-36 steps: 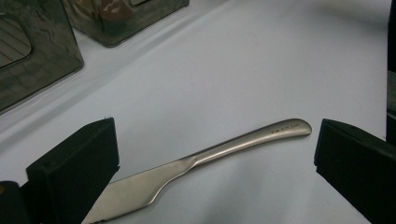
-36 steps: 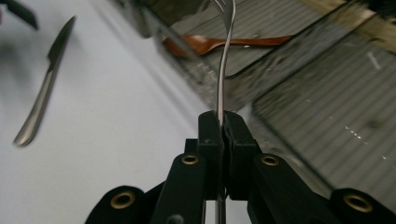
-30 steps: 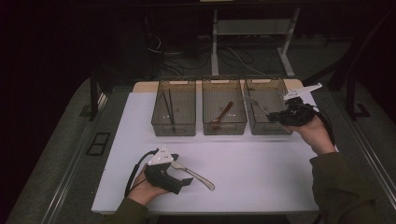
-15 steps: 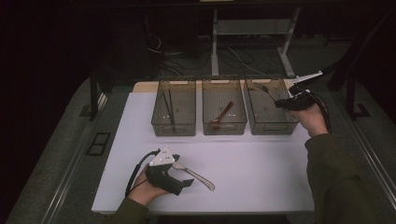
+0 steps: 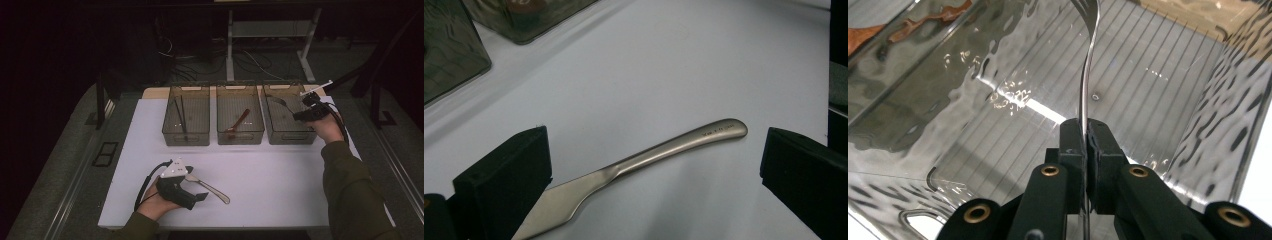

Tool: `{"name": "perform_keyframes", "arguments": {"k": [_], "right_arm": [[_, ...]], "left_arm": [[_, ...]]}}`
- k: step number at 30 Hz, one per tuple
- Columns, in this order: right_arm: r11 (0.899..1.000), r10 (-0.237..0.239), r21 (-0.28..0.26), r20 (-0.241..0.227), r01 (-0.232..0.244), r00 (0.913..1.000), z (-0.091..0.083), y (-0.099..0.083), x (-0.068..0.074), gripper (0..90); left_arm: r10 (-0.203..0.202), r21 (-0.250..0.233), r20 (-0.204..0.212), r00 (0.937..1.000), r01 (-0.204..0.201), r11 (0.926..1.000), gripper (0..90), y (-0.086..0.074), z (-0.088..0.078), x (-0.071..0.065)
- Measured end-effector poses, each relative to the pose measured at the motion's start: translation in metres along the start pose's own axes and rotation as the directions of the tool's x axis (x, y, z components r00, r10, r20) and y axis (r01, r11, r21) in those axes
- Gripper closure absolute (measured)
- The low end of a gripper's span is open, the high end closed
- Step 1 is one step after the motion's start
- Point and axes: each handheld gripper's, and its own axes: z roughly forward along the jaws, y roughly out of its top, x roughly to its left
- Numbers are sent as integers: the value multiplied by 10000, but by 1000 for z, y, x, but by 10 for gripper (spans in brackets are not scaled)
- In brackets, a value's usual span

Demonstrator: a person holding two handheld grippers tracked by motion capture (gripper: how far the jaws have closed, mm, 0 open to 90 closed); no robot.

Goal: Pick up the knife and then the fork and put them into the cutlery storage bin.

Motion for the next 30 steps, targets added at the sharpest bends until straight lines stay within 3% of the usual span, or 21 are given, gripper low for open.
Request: {"name": "perform_keyframes", "arguments": {"k": [7,15,22,30], "right_arm": [[9984,198,-533,44,-195,9998,-7,-1,2,665],[9807,647,-1762,-1169,-848,9910,-37,-14,2,495],[9675,167,-2457,-1719,-593,9850,-61,-38,17,398],[9636,-680,-2670,-2019,119,9770,-72,-76,48,370]], "left_arm": [[20,33,19,10000,-20,10000,0,0,0,0],[66,80,4,10000,-67,9999,0,0,0,-1],[100,122,-43,9999,-99,9999,0,1,0,-1],[89,83,-82,9999,-88,9999,35,1,-2,-2]]}}
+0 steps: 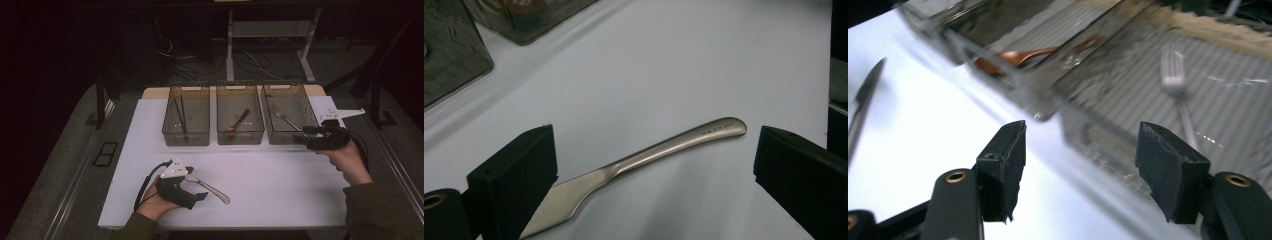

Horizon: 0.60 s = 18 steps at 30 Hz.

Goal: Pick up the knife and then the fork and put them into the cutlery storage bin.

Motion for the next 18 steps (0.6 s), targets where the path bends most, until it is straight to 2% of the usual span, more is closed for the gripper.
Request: {"name": "perform_keyframes", "arguments": {"k": [6,10,13,18], "right_arm": [[9993,-368,75,-413,371,9985,0,-22,25,359],[9994,-355,-44,-682,353,9970,0,-40,39,347],[9982,-598,-25,-615,597,9963,0,-52,49,333],[9975,-699,-120,-643,693,9955,-3,-70,62,327]], "left_arm": [[153,37,-42,9999,-153,9999,99,1,-3,1],[162,-20,34,9999,-162,9999,170,3,-5,1],[388,78,64,9992,-388,9992,259,4,-5,2],[990,405,-201,9949,-981,9944,504,11,-4,8]]}}
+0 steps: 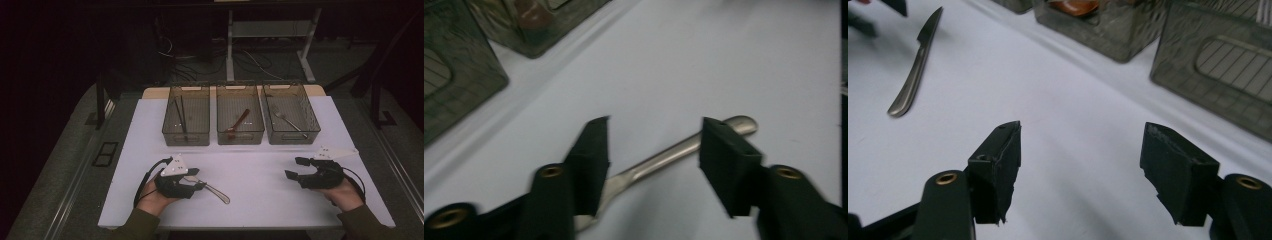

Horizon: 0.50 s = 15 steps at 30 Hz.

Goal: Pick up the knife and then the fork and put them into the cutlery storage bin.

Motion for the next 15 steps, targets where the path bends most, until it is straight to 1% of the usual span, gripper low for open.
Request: {"name": "perform_keyframes", "arguments": {"k": [1,3,6,7,8,9,10,12,15], "right_arm": [[10000,-13,-1,-37,13,10000,-1,-3,2,326],[10000,25,93,-161,-23,9999,-2,-8,6,324],[9998,10,177,-230,-6,9997,-2,-13,10,323],[9998,-38,188,-223,42,9997,-2,-14,10,322],[9998,12,205,-239,-7,9997,-2,-15,11,321],[9998,44,213,-252,-39,9997,-1,-15,11,321],[9997,36,222,-238,-31,9997,-1,-15,10,321],[9997,48,252,-206,-43,9998,0,-15,10,321],[9997,113,239,-208,-108,9997,-1,-16,9,321]], "left_arm": [[9,31,-50,10000,-9,10000,557,2,1,3],[-119,172,-227,9997,123,9998,658,5,3,10],[-306,671,-540,9981,342,9972,788,7,7,21],[-272,919,-662,9974,332,9952,820,7,9,26],[-261,1063,-784,9966,344,9937,853,7,11,28],[-212,1264,-946,9953,331,9914,872,7,13,32],[-262,1439,-1038,9942,411,9887,890,7,14,37],[-276,1684,-1180,9926,474,9846,890,5,17,44],[-330,1952,-1206,9921,563,9792,891,1,22,50]]}}
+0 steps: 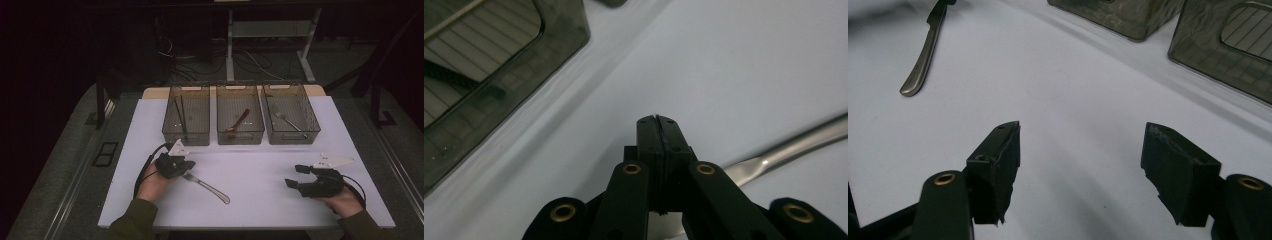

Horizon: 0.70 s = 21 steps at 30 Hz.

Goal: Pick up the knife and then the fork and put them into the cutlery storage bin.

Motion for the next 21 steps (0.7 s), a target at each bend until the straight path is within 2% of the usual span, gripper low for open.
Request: {"name": "perform_keyframes", "arguments": {"k": [6,10,11,12,21], "right_arm": [[10000,35,-49,39,-35,10000,-1,0,-2,321],[10000,28,-59,47,-27,10000,-1,-1,-3,321],[10000,16,-60,56,-16,10000,-1,-1,-3,321],[10000,26,-68,50,-26,10000,-1,-1,-3,321],[10000,24,-50,65,-24,10000,-1,-1,-4,321]], "left_arm": [[92,451,125,9999,-98,9989,892,-3,5,1],[96,718,336,9994,-120,9973,893,-3,2,0],[269,791,383,9989,-299,9964,893,-3,1,1],[233,898,432,9988,-271,9956,893,-4,0,0],[342,1222,652,9973,-420,9916,893,-12,-12,-8]]}}
